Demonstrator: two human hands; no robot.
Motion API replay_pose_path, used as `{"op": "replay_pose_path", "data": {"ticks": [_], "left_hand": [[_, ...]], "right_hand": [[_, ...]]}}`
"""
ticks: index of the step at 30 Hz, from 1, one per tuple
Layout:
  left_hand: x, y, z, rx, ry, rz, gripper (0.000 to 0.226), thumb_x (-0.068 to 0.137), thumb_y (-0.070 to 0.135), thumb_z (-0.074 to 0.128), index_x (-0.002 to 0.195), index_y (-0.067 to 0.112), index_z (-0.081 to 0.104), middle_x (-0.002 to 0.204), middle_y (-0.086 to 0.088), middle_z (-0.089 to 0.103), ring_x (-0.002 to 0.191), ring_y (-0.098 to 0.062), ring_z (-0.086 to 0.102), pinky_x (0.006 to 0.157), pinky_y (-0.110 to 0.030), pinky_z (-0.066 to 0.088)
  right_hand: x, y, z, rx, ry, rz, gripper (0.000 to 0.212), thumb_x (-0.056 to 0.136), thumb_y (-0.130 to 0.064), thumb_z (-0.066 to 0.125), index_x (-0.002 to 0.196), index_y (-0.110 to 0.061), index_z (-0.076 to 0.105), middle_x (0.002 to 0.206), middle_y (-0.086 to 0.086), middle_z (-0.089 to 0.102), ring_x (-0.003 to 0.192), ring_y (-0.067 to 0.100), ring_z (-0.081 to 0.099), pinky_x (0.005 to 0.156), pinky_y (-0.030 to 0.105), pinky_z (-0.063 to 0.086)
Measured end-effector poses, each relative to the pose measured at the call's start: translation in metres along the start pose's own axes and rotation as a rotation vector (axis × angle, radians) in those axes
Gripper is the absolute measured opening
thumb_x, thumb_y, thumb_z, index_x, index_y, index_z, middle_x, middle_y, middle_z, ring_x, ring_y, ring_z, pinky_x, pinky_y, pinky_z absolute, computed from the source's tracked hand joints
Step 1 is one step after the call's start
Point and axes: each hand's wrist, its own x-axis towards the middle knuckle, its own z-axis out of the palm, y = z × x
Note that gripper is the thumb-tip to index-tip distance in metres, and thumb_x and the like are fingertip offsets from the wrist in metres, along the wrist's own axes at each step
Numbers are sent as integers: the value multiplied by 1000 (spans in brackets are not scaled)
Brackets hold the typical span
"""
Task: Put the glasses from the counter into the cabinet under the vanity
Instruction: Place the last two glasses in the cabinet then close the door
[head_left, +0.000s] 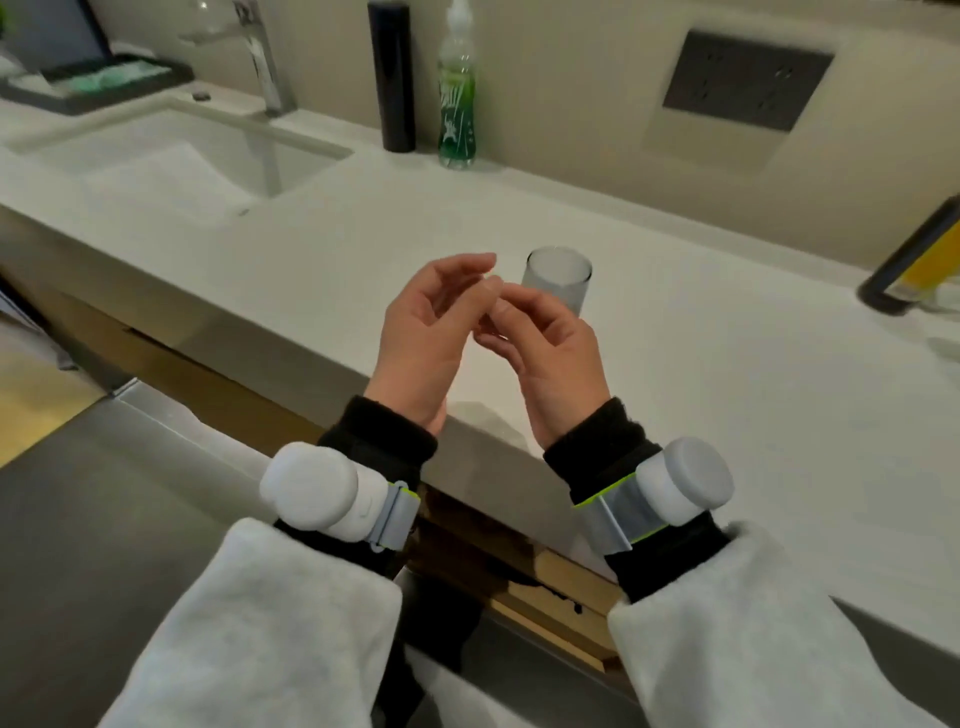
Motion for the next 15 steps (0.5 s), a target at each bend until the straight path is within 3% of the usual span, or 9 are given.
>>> {"op": "replay_pose_path", "data": {"ticks": [4, 10, 15], "left_hand": [[24, 18, 21, 65, 39, -36, 28, 81, 18, 69, 109, 21, 64, 117, 5, 65, 121, -13, 55, 93, -21, 46], [59, 19, 49, 166, 52, -130, 40, 80, 14, 73, 117, 21, 60, 128, 4, 60, 125, -12, 50, 96, -22, 41], [72, -12, 48, 300, 20, -224, 57, 71, 22, 81, 121, 29, 54, 132, 10, 54, 126, -8, 46, 111, -33, 33]], "right_hand": [[21, -44, -26, -21, 119, 39, 10, 85, -7, 63, 92, -12, 69, 90, 10, 71, 88, 22, 65, 83, 29, 52], [62, -86, -64, -65, 239, 70, 13, 83, -4, 66, 93, -13, 67, 97, 11, 69, 92, 20, 64, 90, 33, 51], [82, -68, -89, -143, 297, 91, 19, 82, -3, 66, 95, -18, 66, 100, 1, 68, 95, 11, 63, 86, 24, 47]]}}
